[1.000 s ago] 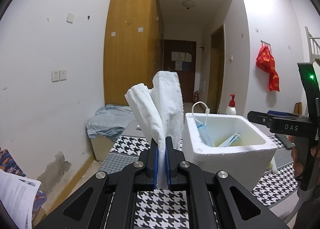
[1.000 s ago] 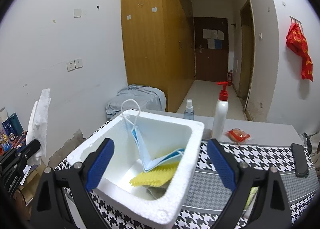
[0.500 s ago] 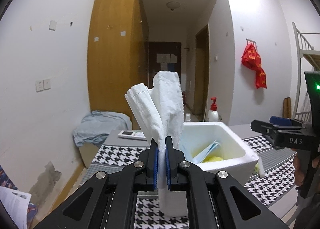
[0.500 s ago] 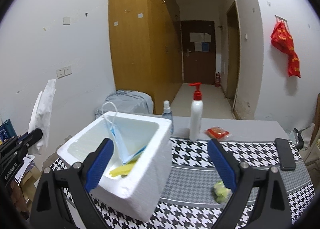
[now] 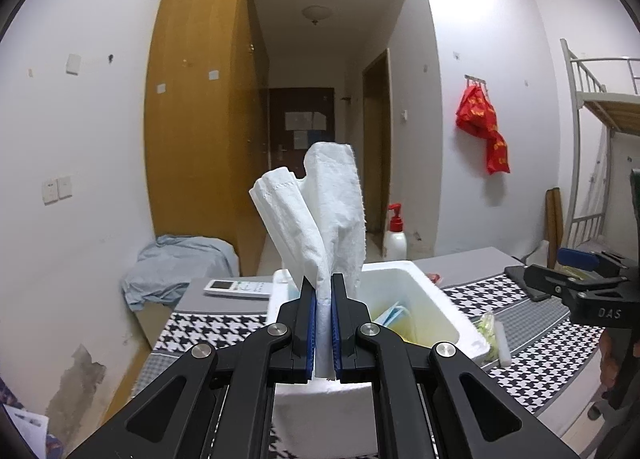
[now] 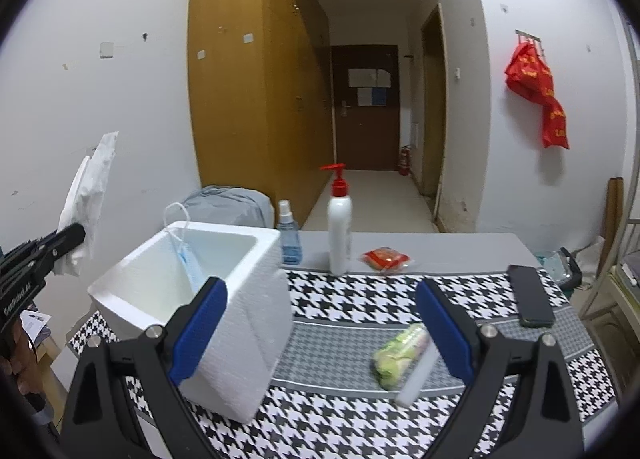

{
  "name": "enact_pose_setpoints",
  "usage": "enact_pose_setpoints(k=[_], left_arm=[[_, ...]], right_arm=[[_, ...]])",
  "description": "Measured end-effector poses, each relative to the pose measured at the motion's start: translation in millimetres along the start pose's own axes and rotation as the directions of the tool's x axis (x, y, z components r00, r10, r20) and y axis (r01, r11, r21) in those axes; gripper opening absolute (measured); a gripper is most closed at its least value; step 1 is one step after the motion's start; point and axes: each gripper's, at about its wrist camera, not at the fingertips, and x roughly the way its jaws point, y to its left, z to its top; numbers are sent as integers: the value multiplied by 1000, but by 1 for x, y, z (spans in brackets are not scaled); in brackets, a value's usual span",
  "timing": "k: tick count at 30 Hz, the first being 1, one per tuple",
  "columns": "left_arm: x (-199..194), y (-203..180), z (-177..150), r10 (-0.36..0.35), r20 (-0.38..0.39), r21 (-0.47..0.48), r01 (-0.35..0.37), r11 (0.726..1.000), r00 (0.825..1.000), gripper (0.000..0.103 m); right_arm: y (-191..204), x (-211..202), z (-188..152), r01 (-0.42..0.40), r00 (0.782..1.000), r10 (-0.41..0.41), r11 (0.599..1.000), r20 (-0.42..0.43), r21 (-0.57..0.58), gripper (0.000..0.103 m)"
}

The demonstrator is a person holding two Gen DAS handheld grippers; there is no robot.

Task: Organize soft objects
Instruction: 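Lower the white paper masks into the foam box and open the left gripper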

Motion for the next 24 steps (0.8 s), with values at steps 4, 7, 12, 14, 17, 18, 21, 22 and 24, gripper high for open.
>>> enact_pose_setpoints(k=[4,7,12,14,17,18,21,22,24], left_arm=[[9,-7,2,-29,-9,9,29,1000,1000,7],[15,-14,3,-46,-19,16,46,999,999,7],[26,-22,4,-70,-36,19,71,997,997,7],[30,-27,5,-79,-40,26,80,996,996,7],[35,-34,4,-97,-50,32,99,995,994,7],[37,-36,4,-99,-54,33,100,994,994,7],[44,-40,3,-105,-70,24,107,994,992,7],[46,-39,3,-107,-75,23,109,994,991,7],[49,-40,1,-106,-88,20,108,994,990,7]], right_arm=[[-13,-6,-4,37,999,-37,999,4,16,103],[-23,-9,-7,62,998,-62,997,-1,38,103],[-36,-11,-12,92,996,-92,994,-7,56,103],[-40,-11,-13,107,994,-107,993,-10,59,103],[-49,-12,-16,119,993,-118,991,-16,68,103],[-51,-12,-17,124,992,-123,990,-17,70,103],[-58,-13,-20,131,991,-130,988,-16,80,103],[-60,-13,-21,136,991,-135,987,-17,82,103],[-63,-14,-22,141,990,-140,986,-17,88,103]])
